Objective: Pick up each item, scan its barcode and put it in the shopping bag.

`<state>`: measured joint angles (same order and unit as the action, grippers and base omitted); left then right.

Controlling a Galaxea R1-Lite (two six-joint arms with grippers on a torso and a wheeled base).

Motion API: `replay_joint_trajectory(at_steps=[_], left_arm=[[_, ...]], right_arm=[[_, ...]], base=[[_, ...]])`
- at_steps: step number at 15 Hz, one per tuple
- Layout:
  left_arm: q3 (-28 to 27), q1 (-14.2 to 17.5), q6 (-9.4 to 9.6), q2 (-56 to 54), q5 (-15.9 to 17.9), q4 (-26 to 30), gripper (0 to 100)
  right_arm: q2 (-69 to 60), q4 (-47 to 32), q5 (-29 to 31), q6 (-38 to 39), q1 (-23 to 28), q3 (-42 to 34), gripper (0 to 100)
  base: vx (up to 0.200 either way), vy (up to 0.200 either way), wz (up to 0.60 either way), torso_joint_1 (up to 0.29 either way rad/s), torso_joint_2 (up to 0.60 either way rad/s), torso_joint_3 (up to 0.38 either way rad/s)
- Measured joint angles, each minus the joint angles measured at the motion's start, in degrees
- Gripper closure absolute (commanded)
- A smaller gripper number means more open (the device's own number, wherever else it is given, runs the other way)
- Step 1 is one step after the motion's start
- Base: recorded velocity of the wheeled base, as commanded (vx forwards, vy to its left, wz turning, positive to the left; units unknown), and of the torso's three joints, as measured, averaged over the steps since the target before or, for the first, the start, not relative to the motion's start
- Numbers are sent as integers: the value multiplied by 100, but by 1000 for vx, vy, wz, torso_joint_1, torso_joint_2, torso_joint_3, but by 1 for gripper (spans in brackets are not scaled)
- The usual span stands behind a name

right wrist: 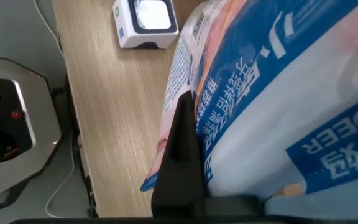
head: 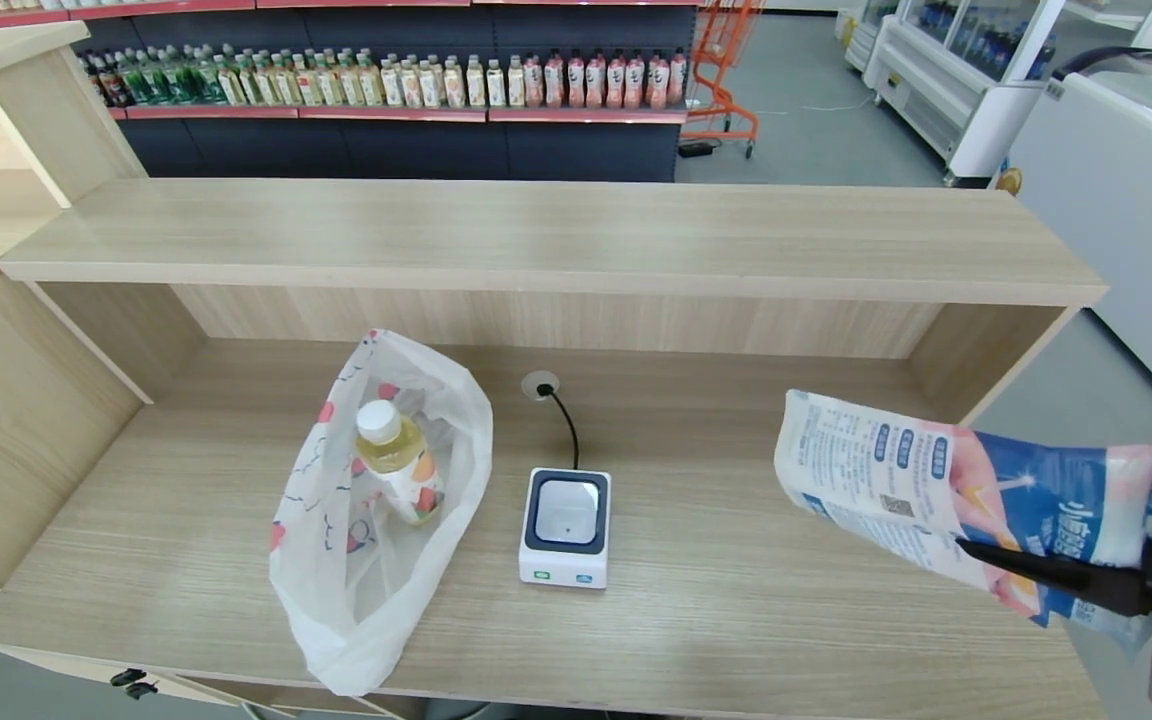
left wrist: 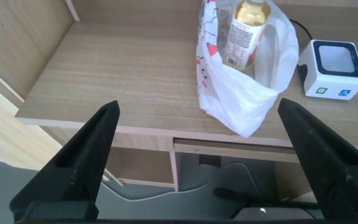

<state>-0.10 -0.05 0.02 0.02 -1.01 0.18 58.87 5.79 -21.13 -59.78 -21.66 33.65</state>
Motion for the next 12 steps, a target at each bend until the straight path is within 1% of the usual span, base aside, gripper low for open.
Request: replay_joint_trajectory(at_steps=[2,5,7,9,12], left_arm=[[0,5,0,0,4,0,0],[0,5,11,0,4,-2,0],[0,5,20,0,4,-2,0],[0,5,24,0,4,-2,0],[0,2,22,0,6,-2,0]], right_arm=[[9,-167,2,-46,-33,34,100],[172,-148,11,-157,-79,-5,100],[430,-106,-101,-361,78,-46,100],[844,96,-532,-891,413,-27,100],[1353,356,-1380,-1860,1226,26,100]], base=[[0,200,0,-5,0,2],[0,200,0,4,2,4],[0,200,0,2,5,0],[0,0,0,0,0,0],[0,0,0,0,0,0]])
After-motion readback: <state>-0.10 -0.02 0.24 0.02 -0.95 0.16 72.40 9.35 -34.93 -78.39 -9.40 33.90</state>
